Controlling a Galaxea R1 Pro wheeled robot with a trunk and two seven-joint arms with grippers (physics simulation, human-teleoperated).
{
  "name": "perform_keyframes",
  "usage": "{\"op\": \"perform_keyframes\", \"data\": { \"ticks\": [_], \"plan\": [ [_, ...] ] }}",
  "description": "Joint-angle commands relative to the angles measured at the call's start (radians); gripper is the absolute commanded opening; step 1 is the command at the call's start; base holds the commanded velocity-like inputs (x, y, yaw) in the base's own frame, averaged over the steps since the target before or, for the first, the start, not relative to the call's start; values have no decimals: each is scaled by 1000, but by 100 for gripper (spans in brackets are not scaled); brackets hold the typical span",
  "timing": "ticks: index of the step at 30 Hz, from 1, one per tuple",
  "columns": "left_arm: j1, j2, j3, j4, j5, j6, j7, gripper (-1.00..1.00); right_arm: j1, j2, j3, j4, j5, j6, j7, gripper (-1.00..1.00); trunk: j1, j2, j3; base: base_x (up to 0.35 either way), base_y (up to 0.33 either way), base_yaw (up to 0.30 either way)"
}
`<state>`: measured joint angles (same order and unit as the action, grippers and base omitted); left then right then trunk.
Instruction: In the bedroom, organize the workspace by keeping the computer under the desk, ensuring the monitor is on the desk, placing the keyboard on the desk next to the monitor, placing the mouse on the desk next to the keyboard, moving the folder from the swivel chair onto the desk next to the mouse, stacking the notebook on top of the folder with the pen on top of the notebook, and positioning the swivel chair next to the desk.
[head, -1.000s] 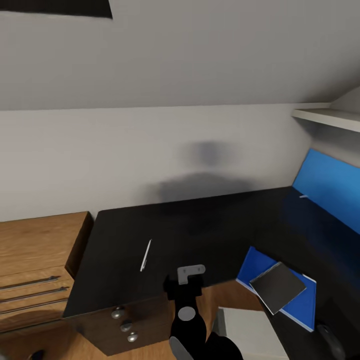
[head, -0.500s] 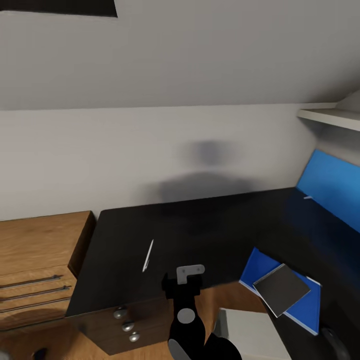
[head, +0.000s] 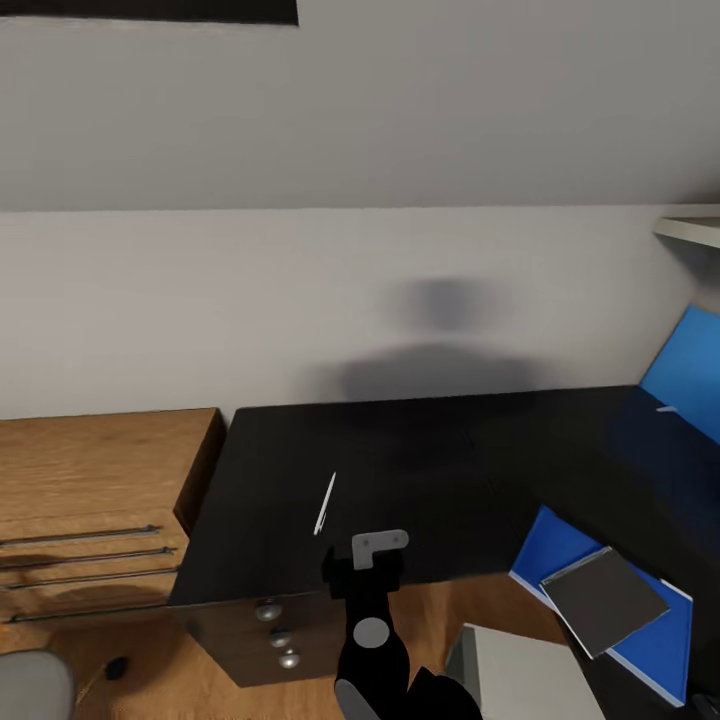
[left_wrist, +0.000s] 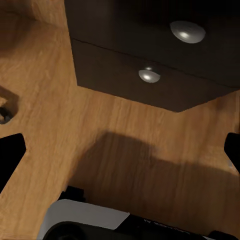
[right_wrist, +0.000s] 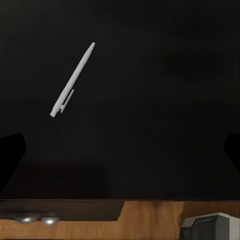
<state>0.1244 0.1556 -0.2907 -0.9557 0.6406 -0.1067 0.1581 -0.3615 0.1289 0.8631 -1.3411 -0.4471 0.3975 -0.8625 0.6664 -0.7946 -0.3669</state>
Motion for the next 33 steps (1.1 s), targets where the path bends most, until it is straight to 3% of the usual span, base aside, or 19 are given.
{"op": "perform_keyframes", "data": {
  "ticks": [1, 2, 3, 7, 20, 30, 33],
  "plan": [
    [0, 1, 7, -2, 10, -5, 7, 100, -1, 0, 2, -1, -5, 6, -7, 100, 0, -1, -2, 0, 0, 218],
    [0, 1, 18, -2, 10, -5, 6, 100, -1, 0, 2, -1, -5, 6, -7, 100, 0, -1, -3, 0, 0, 217],
    [0, 1, 59, -2, 10, -5, 2, 100, -1, 0, 4, -1, -5, 6, -7, 100, 0, -1, -4, 0, 0, 214],
    [0, 1, 86, 0, 11, -5, 0, 100, -1, 0, 6, -1, -4, 6, -7, 100, 0, -1, -9, 0, 91, 208],
    [0, 2, 93, 0, 11, -5, 3, 100, -1, -3, 4, -8, -3, 6, -1, 100, 0, -1, -13, 0, 300, 60],
    [0, -3, 86, 0, 9, -4, 3, 100, -2, -8, -3, -2, 0, 6, -2, 100, 0, -1, -20, 111, 10, 120],
    [0, -5, 83, 0, 9, -4, 2, 100, -2, -29, -5, -4, 3, 6, -2, 100, 0, -1, -21, 65, 0, 61]
  ]
}}
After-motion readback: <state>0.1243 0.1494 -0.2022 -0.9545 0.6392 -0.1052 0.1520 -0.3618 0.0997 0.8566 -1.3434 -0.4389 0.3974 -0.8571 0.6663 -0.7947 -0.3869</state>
